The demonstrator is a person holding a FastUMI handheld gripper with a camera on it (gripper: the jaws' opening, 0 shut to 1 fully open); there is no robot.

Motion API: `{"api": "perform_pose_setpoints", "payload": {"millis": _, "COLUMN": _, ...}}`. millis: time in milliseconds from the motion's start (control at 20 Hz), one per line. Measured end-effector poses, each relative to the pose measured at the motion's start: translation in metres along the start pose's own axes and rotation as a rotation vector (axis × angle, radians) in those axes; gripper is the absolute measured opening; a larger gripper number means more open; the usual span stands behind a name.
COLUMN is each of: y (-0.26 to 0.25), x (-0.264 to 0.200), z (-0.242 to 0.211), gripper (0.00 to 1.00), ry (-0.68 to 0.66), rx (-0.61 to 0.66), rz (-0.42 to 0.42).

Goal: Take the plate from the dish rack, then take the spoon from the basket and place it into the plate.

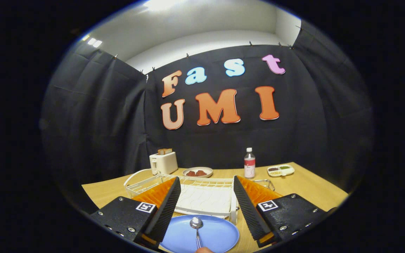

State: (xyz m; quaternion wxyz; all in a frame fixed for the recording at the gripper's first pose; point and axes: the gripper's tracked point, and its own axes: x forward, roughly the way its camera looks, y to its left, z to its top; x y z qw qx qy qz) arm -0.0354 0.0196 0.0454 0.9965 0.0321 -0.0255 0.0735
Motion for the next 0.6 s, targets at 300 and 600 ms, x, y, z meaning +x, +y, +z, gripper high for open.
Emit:
{"api": "perform_pose_setpoints", "payload": {"millis": 300, "y": 0.005, "x": -0.004, "z": 0.044, "gripper": 0.94, "ry": -0.05, "rx": -0.031, "rz": -0.062}}
{"api": "perform_pose_setpoints", "payload": {"millis": 600, "y": 0.014, "x": 0.0, "z": 0.069, "gripper": 0.94, "ry": -0.11, "rx": -0.072, "rz": -0.084}}
